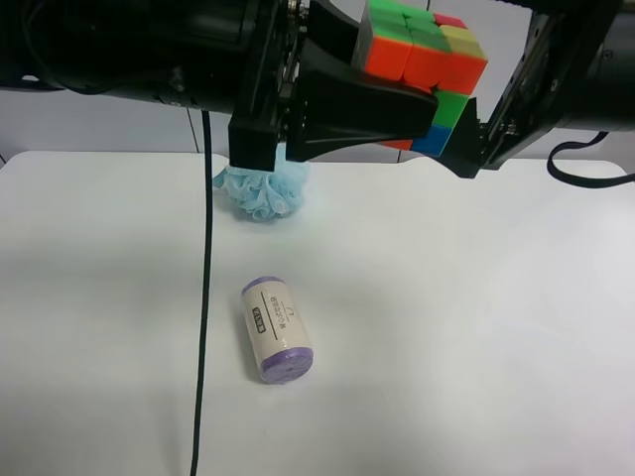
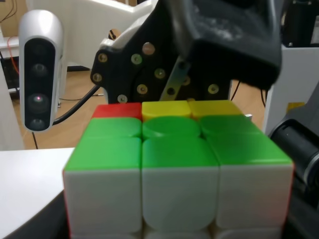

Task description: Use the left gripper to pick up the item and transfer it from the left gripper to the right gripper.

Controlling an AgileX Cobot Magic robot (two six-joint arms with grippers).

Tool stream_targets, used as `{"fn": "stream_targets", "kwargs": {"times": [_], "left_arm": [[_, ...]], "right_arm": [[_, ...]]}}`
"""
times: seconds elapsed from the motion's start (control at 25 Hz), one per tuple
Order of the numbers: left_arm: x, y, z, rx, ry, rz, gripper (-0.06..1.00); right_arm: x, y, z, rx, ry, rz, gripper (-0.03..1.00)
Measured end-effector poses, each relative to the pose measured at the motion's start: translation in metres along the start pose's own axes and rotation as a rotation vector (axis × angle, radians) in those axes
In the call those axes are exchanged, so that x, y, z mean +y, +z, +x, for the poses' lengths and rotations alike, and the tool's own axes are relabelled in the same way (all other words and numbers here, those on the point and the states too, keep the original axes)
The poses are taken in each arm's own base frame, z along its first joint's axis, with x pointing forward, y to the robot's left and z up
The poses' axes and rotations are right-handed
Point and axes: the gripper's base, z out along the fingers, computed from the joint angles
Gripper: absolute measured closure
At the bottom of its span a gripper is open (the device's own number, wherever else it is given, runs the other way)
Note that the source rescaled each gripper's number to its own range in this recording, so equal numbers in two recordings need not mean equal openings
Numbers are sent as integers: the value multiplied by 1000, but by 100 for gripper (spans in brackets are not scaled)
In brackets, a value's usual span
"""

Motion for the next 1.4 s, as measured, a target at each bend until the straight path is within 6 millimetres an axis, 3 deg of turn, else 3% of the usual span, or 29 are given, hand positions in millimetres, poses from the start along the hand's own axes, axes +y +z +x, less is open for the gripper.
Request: {"fn": "stream_targets", "kwargs": {"times": [0.12, 0.4, 1.04, 1.08, 1.12, 1.16, 1.2, 1.28, 1.4], "left_arm": [[0, 0, 0, 1, 3, -2, 94], [0, 0, 0, -4, 13, 0, 94], [2, 0, 1, 13, -33, -24, 92], [2, 0, 2, 17, -56, -28, 81], [2, 0, 1, 16, -70, -27, 54], [3, 0, 2, 20, -80, -36, 29], [3, 0, 2, 23, -85, -43, 15], [4, 1, 3, 27, -89, -48, 1], [4, 1, 3, 28, -91, -49, -4]], "right_arm": [[0, 0, 0, 0, 0, 0, 15], [-2, 1, -1, -3, 5, 9, 78], [-4, 0, -2, -17, -2, 23, 78], [-4, 0, -2, -16, -13, 25, 82], [-5, 0, -2, -18, -20, 32, 92], [-4, 0, -2, -13, -21, 30, 95], [-4, 0, -2, -12, -22, 30, 96], [-4, 0, -2, -10, -23, 30, 96], [-4, 0, -1, -7, -19, 30, 96]]}}
